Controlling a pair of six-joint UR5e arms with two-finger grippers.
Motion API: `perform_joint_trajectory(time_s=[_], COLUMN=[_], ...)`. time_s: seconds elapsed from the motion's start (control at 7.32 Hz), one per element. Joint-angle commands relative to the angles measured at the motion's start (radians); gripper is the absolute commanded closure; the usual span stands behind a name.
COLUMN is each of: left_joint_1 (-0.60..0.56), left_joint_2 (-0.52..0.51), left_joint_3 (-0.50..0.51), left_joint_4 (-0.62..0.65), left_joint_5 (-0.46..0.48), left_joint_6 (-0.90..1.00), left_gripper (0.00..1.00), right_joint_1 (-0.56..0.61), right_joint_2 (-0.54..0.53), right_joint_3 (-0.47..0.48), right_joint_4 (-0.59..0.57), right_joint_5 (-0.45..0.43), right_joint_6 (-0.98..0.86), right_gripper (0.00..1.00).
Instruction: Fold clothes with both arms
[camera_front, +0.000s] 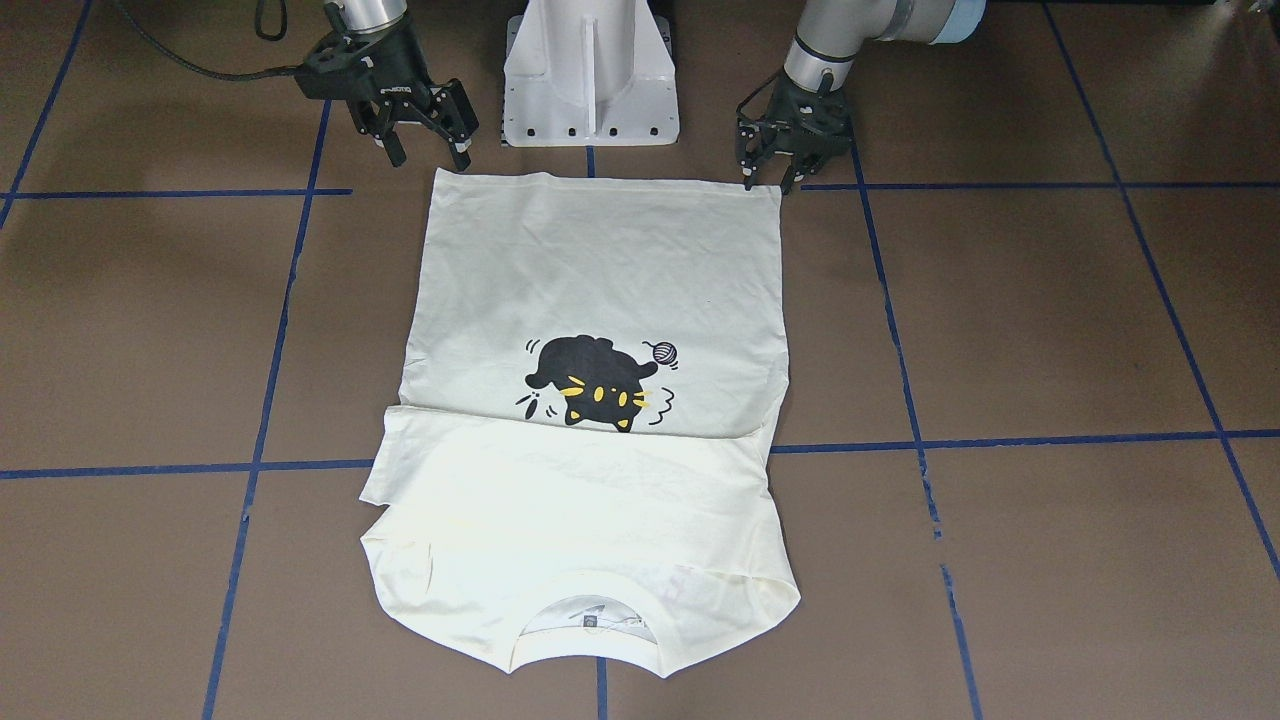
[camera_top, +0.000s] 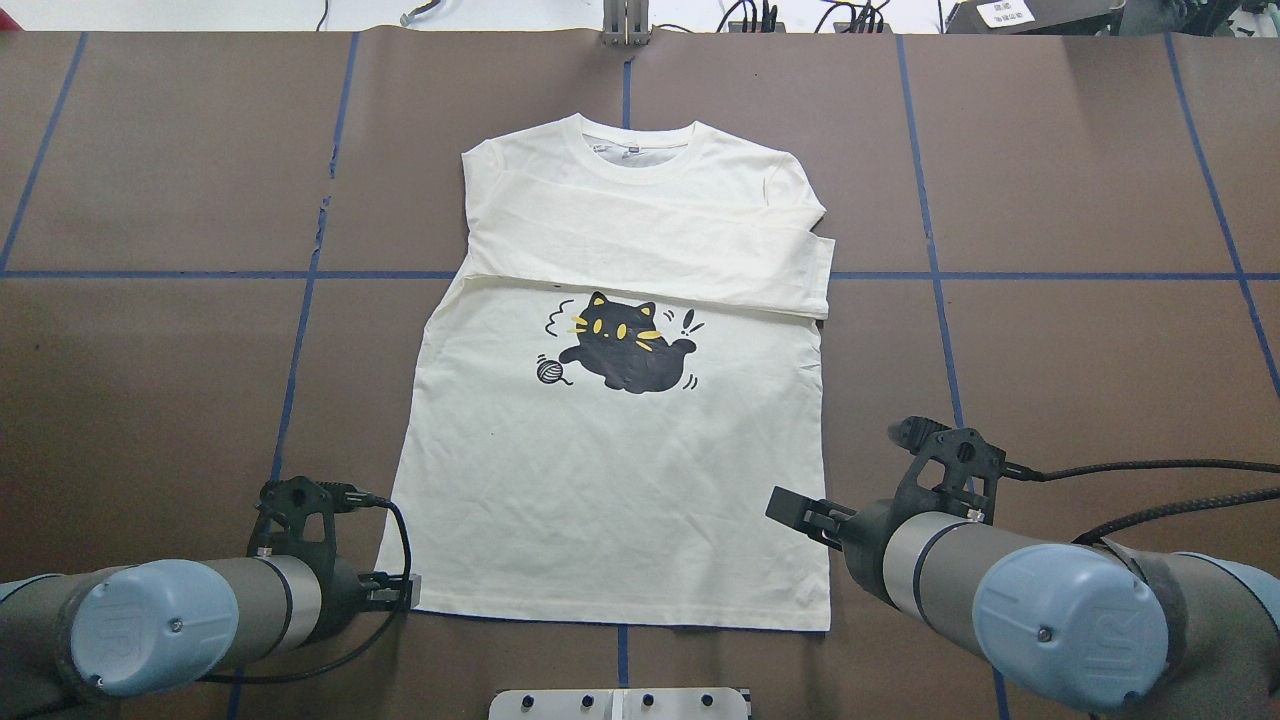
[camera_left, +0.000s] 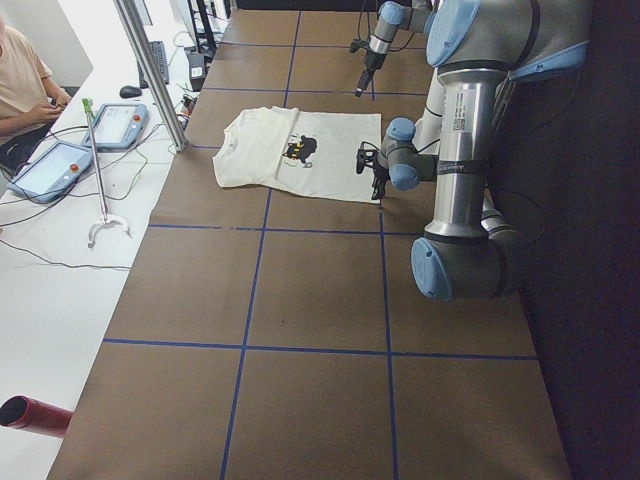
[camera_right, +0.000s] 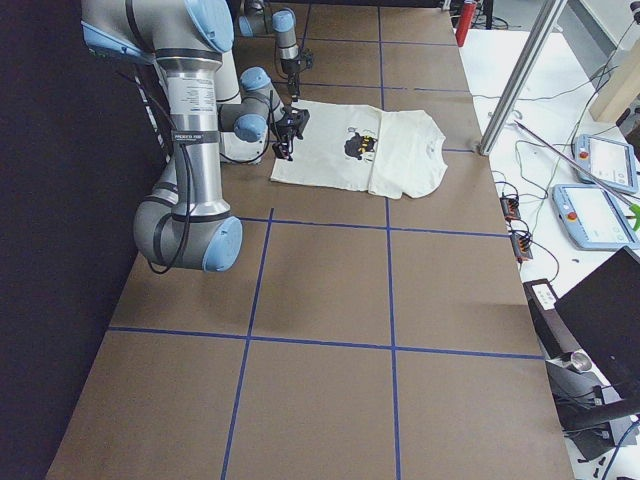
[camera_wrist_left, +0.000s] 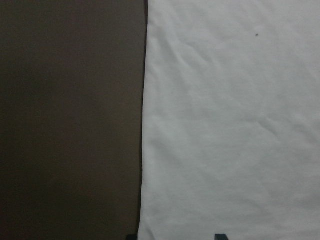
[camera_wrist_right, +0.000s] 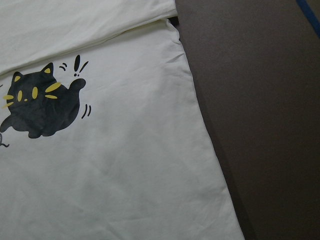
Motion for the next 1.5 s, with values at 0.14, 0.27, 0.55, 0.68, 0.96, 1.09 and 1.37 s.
perform_joint_trajectory(time_s=[0.14, 0.27, 0.55, 0.68, 0.96, 1.09, 1.37], left_joint_1=[0.002, 0.002, 0.004, 0.004, 0.004, 0.004, 0.004], left_joint_2=[0.007, 0.005, 0.001, 0.002, 0.004, 0.002, 0.004], left_joint_3=[0.009, 0.01, 0.015, 0.015, 0.018, 0.023, 0.026], left_joint_4=[0.0, 0.0, 0.002, 0.002, 0.003, 0.003, 0.005], left_joint_5=[0.0, 0.002, 0.002, 0.002, 0.002, 0.002, 0.002], left_joint_6=[0.0, 0.0, 0.0, 0.0, 0.0, 0.001, 0.001], left_gripper=[0.41, 0.41, 0.45, 0.45, 0.45, 0.45, 0.45], right_joint_1=[-0.002, -0.002, -0.002, -0.002, -0.002, -0.002, -0.002], right_joint_2=[0.0, 0.0, 0.0, 0.0, 0.0, 0.0, 0.0], right_joint_3=[0.0, 0.0, 0.0, 0.0, 0.0, 0.0, -0.002], right_joint_4=[0.0, 0.0, 0.0, 0.0, 0.0, 0.0, 0.0], right_joint_5=[-0.004, -0.004, -0.004, -0.004, -0.009, -0.009, -0.009], right_joint_6=[0.0, 0.0, 0.0, 0.0, 0.0, 0.0, 0.0], right_gripper=[0.02, 0.02, 0.02, 0.02, 0.02, 0.02, 0.02])
